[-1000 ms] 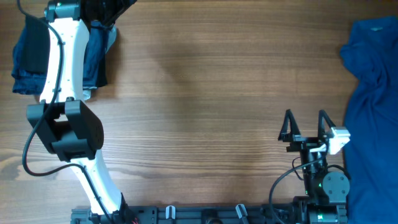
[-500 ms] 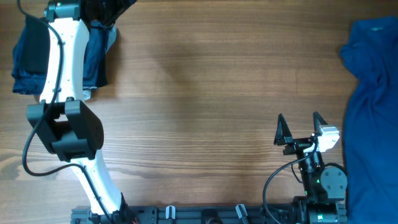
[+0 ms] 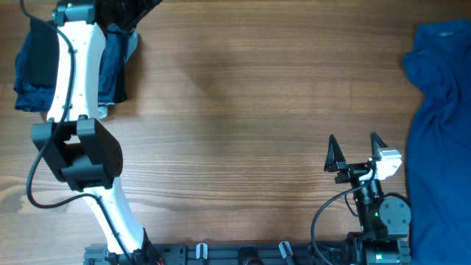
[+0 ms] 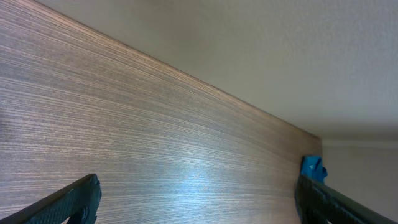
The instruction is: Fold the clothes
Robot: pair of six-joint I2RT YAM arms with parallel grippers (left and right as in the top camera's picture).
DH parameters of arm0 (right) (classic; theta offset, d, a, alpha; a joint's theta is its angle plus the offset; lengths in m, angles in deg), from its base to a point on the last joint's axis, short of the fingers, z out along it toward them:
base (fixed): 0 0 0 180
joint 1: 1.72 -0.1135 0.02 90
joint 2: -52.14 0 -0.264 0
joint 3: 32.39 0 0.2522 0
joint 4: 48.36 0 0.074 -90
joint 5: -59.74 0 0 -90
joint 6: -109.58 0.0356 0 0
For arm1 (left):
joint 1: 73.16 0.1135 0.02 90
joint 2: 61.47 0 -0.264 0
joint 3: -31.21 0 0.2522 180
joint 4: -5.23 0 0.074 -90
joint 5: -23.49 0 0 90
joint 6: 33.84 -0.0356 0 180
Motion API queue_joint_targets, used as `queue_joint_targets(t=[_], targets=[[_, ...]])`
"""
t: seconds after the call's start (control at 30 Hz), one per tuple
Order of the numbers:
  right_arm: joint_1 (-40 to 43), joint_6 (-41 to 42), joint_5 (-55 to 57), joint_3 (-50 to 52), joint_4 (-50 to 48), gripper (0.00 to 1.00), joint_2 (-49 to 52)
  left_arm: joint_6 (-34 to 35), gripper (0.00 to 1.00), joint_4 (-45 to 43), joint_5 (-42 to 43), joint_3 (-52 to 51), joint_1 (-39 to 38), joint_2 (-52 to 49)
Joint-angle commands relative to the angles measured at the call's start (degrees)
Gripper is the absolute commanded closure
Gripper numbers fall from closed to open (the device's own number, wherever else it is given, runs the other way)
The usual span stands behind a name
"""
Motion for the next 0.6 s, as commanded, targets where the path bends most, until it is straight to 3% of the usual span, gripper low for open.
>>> queue_joint_targets(t=[0.0, 0.13, 0.2, 0.47, 0.57], targets=[[0.35, -1.14, -1.29, 0.07, -0.15, 0.0, -0.61, -0.26, 0.0, 0.04, 0.63, 0.15, 0.04, 0.09], [0.35, -1.14, -1.27, 0.07, -0.15, 0.0, -0.61, -0.28, 0.0, 5.11, 0.44, 0.15, -0.33, 5.95], [0.35, -1.14, -1.27, 0.07, -0.15, 0.0, -0.61, -0.26, 0.0, 8.81, 0.44, 0.15, -0.28, 14.99], [0.35, -1.14, -1.27, 0.07, -0.15, 0.0, -0.61, -0.5, 0.0, 9.35, -5.99, -0.11, -0.35, 48.11], [0.35, -1.14, -1.27, 0.07, -0.15, 0.0, -0.61, -0.5, 0.0, 8.63, -5.99, -8.52, -0.35, 59.6]])
